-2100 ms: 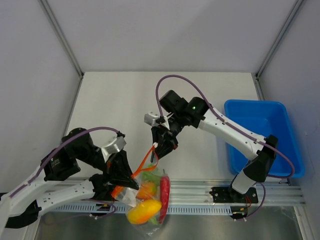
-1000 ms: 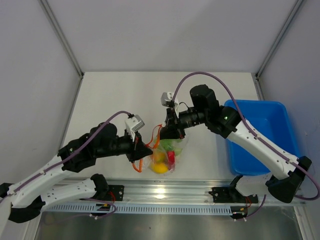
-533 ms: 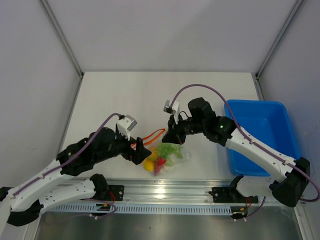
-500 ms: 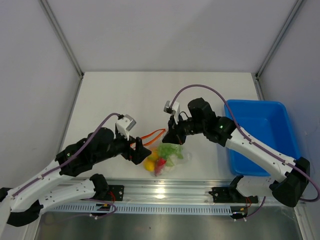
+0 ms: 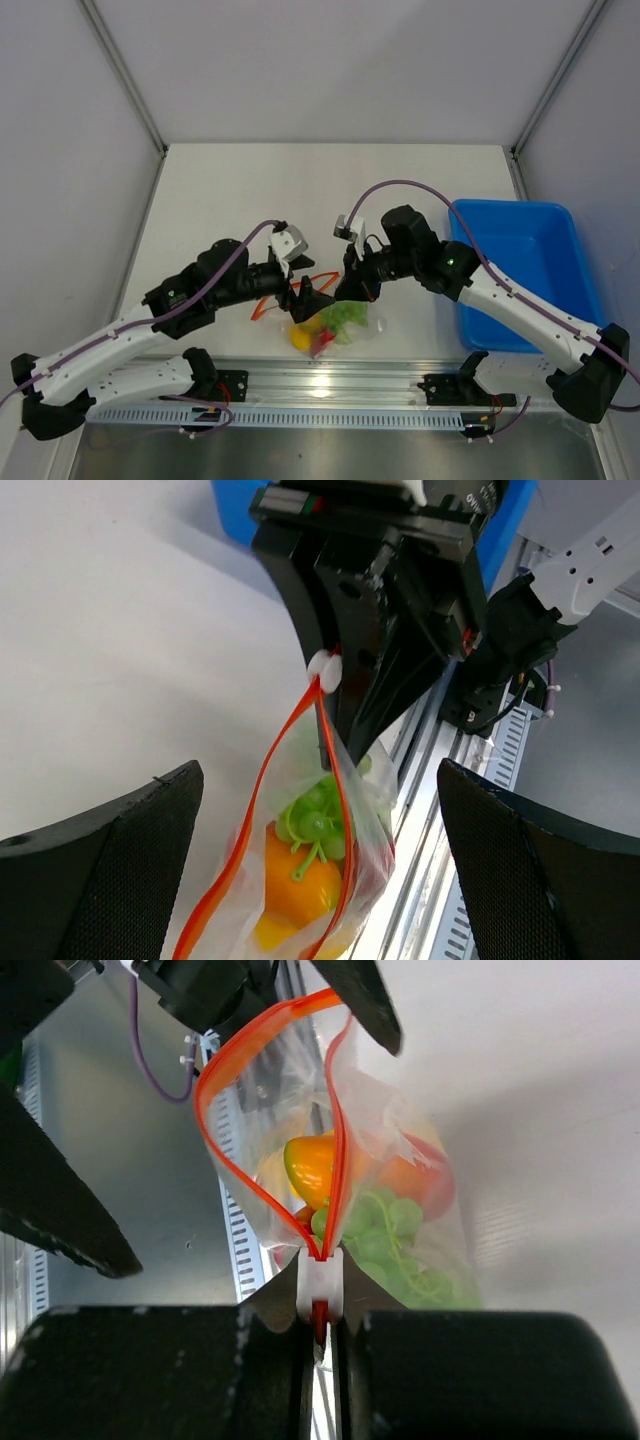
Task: Place the food in the zip-top bag and seal the zipper
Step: Zip the zipper food storage bag at the center of the board.
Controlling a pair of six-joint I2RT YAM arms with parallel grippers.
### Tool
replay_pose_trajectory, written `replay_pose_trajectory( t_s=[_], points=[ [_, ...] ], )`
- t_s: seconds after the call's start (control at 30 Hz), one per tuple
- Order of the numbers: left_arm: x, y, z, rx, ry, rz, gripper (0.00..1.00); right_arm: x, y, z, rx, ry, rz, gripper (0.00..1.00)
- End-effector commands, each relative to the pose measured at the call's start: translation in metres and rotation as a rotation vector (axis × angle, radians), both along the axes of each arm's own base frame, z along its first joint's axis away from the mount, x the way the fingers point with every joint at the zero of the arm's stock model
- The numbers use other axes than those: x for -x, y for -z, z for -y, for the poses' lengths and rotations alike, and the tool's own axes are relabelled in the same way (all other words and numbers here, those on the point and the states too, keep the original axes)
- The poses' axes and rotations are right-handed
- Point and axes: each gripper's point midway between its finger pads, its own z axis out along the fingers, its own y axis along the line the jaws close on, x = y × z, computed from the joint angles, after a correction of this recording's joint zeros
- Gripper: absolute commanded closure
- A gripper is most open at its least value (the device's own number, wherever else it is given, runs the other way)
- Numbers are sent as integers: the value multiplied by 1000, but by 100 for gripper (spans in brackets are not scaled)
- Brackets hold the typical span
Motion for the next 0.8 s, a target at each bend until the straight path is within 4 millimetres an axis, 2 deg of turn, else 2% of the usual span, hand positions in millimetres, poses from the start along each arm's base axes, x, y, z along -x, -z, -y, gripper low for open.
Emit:
replay_pose_trajectory(
  t_s=[0.0, 0.13, 0.3, 0.4, 0.47, 0.57, 0.67, 0.7, 0.77],
  points=[
    [2, -25, 17, 70, 108, 135, 1, 14, -16, 3, -51, -53, 4, 100],
    [-4, 0, 28, -2, 119, 74, 1, 21, -23, 6, -89, -93, -5, 100],
    [-4, 26, 28, -66, 124, 17, 10, 25, -25, 11, -110, -111, -22, 100],
    [-2, 32, 27, -63, 144, -3, 23, 34, -25, 15, -124, -164, -16, 100],
    [2, 33, 26, -47, 181, -22, 38, 41, -25, 19, -132, -200, -16, 100],
    [8, 36, 25, -23, 234, -64, 51, 51, -20, 24, -134, -256, -32, 100],
    [21, 38, 28, -14, 312, -104, 69, 49, -20, 25, -128, -247, -28, 100],
    [23, 41, 28, -17, 323, -121, 83, 49, -20, 25, -129, -244, -25, 100],
    [24, 44, 28, -24, 319, -140, 98, 48, -21, 24, -128, -234, -23, 100]
  ],
)
